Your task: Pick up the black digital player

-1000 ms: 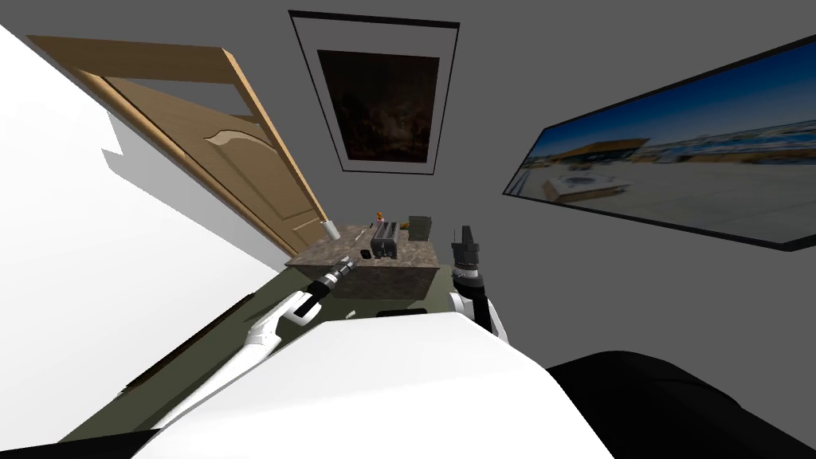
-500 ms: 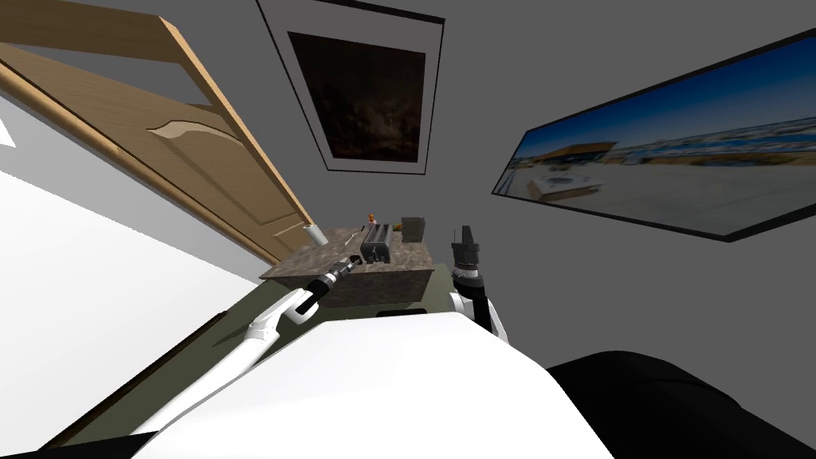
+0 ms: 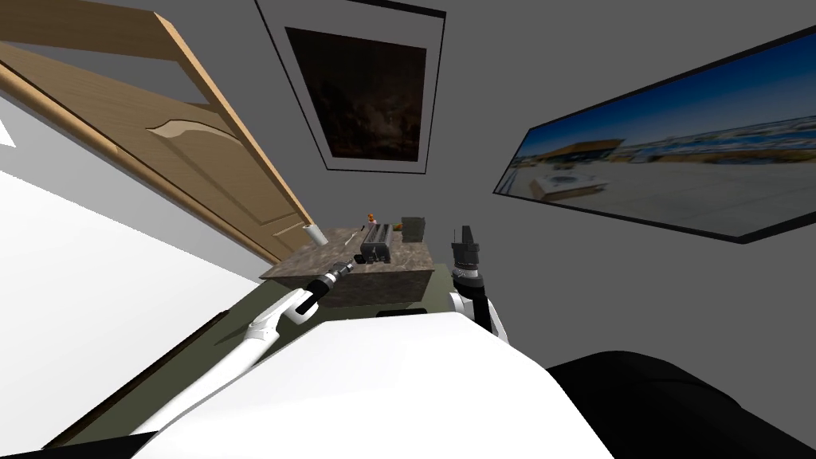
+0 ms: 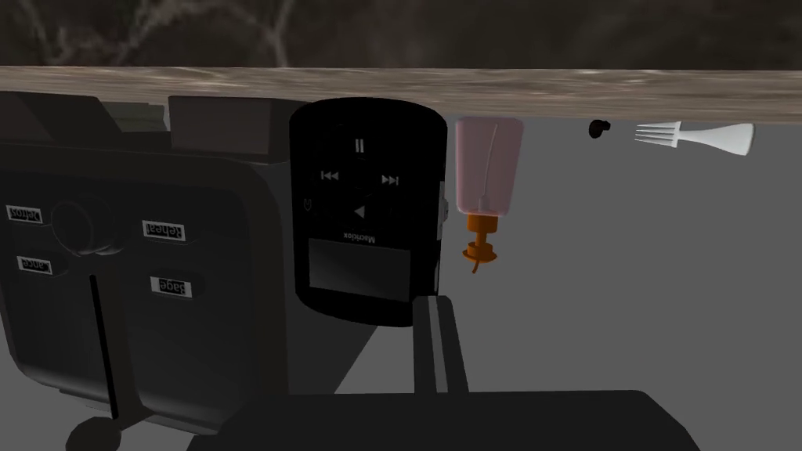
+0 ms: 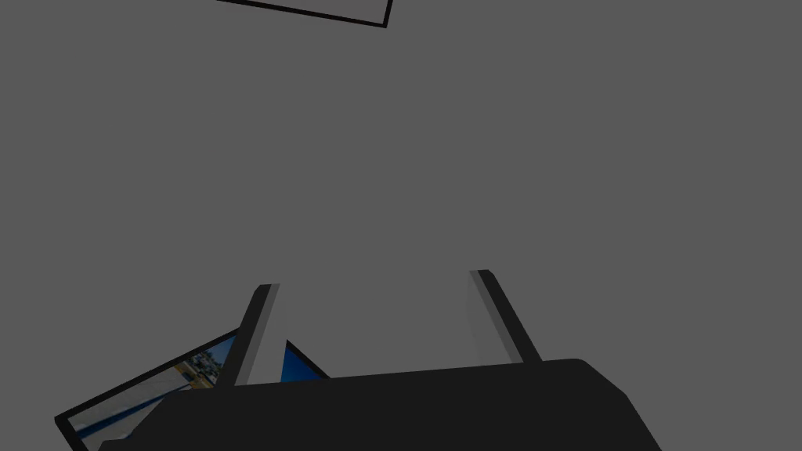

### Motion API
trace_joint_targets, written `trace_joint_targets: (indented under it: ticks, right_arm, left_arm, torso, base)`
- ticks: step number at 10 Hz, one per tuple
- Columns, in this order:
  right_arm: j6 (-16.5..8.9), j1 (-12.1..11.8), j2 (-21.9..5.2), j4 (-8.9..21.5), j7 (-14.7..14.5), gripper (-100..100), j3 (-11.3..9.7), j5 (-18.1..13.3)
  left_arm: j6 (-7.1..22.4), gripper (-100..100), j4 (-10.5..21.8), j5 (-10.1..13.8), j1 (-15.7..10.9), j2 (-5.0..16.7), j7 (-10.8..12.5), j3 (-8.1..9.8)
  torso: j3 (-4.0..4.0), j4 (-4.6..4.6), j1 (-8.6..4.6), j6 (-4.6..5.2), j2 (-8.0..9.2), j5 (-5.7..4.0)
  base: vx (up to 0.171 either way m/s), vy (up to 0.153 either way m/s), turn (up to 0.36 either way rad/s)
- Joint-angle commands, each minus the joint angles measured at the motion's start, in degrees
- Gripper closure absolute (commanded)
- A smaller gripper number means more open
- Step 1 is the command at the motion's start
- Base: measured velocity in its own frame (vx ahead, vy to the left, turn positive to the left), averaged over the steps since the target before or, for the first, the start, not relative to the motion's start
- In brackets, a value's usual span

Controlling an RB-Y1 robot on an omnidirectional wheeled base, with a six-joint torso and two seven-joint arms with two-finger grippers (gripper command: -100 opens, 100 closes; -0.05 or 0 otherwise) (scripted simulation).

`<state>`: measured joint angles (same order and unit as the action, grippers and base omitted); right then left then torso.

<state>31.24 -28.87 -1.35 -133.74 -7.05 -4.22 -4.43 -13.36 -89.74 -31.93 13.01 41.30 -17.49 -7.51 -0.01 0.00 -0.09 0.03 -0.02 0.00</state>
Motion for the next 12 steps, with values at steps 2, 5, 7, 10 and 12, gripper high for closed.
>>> trace_joint_targets:
  ticks: [2,5,7,10,12]
  right_arm:
    - [0.0,0.0,0.0,0.0,0.0,0,0.0,0.0]
    - [0.0,0.0,0.0,0.0,0.0,0,0.0,0.0]
    - [0.0,0.0,0.0,0.0,0.0,0,0.0,0.0]
    - [0.0,0.0,0.0,0.0,0.0,0,0.0,0.0]
    - [0.0,0.0,0.0,0.0,0.0,0,0.0,0.0]
  left_arm:
    - [0.0,100,0.0,0.0,0.0,0.0,0.0,0.0]
    - [-2.0,-100,1.2,0.4,-0.1,2.8,-0.2,-0.66]
    - [-3.7,-100,2.4,0.7,-0.1,5.1,-0.4,-1.2]
    - [-7.1,-100,4.8,0.9,0.1,9.3,-0.8,-2.22]
    - [-9.9,-100,7.0,1.0,0.3,12.4,-1.2,-3.01]
  torso:
    - [-0.01,0.0,0.0,0.0,-0.01,0.0]
    - [0.01,0.01,0.11,0.04,0.03,0.01]
    - [0.1,0.04,0.28,0.01,0.17,0.06]
    - [0.11,0.04,0.25,0.01,0.2,0.06]
    - [0.1,0.04,0.23,0.01,0.17,0.05]
  base:
    - [0.0,0.0,0.0]
    - [-0.023,0.034,-0.12]
    - [-0.058,0.067,-0.13]
    - [-0.057,0.06,-0.174]
    - [-0.062,0.045,-0.204]
